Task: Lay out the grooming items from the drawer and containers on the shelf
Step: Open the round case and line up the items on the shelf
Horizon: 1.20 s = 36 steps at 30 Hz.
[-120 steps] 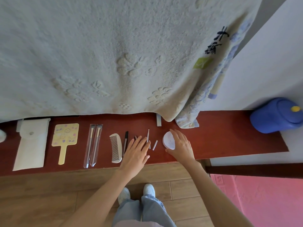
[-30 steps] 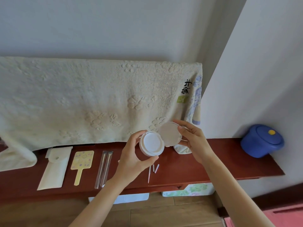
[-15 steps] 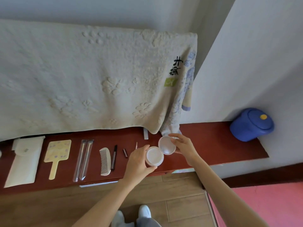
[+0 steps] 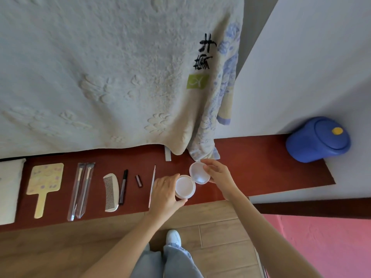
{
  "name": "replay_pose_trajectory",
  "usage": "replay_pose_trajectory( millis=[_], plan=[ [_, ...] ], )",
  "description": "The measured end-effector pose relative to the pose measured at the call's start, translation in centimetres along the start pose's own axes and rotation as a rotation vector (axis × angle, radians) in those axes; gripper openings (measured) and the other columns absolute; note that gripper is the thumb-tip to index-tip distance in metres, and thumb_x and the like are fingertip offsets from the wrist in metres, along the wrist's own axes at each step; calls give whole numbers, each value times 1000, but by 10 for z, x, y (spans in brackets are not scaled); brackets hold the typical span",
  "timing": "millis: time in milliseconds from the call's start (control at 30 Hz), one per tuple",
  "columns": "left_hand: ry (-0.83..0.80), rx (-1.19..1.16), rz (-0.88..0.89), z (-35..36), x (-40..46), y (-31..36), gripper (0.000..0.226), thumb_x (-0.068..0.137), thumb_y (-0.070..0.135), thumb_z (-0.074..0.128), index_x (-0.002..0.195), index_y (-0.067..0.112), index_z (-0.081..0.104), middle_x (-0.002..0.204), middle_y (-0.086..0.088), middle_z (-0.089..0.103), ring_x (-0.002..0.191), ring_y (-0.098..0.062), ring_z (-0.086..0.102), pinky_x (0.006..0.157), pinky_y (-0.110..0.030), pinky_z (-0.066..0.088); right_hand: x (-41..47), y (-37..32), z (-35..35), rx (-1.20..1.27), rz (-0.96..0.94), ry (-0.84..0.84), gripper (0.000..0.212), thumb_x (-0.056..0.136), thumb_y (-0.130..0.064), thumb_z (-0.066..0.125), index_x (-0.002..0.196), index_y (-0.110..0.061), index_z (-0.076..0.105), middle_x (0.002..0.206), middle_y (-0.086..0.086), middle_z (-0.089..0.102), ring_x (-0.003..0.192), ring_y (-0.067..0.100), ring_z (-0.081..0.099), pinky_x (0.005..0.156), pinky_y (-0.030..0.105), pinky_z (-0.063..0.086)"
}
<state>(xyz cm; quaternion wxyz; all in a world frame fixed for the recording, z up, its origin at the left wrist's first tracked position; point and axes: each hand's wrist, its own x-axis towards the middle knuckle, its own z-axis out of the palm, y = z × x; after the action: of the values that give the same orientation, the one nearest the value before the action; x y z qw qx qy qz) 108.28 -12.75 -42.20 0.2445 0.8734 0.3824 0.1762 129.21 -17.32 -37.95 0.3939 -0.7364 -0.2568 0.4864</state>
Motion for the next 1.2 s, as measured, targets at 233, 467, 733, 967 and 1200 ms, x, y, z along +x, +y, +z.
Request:
replay_pose_trajectory(
  millis=[233, 467, 733, 967, 1200],
  plan=[
    [38, -3, 23, 2, -1, -3, 81, 48, 41, 89, 118, 15, 57, 104, 3, 64, 95, -18, 58, 90, -27, 36, 3, 4, 1, -50, -47, 20, 22, 93, -28, 58, 112, -35, 66, 105, -11, 69, 104, 10, 62, 95, 43, 51],
    [76, 88, 109, 0, -7, -10, 76, 52, 37, 89, 117, 10, 60, 105, -1, 66, 100, -17, 51, 91, -34, 39, -21, 14, 0, -123, -71, 153, 19, 94, -30, 55, 93, -47, 64, 86, -13, 72, 85, 8, 68, 80, 31, 57],
    [53, 114, 66, 5, -23, -18, 74, 59, 37, 87, 121, 14, 54, 105, -2, 67, 104, -22, 57, 97, -37, 38, -7, 7, 8, -214, -97, 132, 21, 94, -18, 56, 105, -29, 70, 83, -5, 72, 82, 11, 68, 82, 34, 57],
    [66, 70, 9, 3, -17, -8, 68, 56, 32, 89, 116, 15, 62, 103, 3, 65, 99, -17, 54, 92, -31, 38, 20, -8, 20, -349, -108, 69, 26, 94, -18, 53, 114, -24, 67, 93, -1, 73, 85, 13, 69, 84, 40, 56],
    [70, 77, -29, 3, -12, 1, 70, 53, 33, 89, 115, 16, 61, 102, 4, 65, 97, -17, 54, 87, -32, 42, 16, -16, 26, -416, -111, 66, 30, 97, -19, 48, 124, -22, 61, 109, 1, 70, 96, 19, 65, 89, 34, 52]
  ],
)
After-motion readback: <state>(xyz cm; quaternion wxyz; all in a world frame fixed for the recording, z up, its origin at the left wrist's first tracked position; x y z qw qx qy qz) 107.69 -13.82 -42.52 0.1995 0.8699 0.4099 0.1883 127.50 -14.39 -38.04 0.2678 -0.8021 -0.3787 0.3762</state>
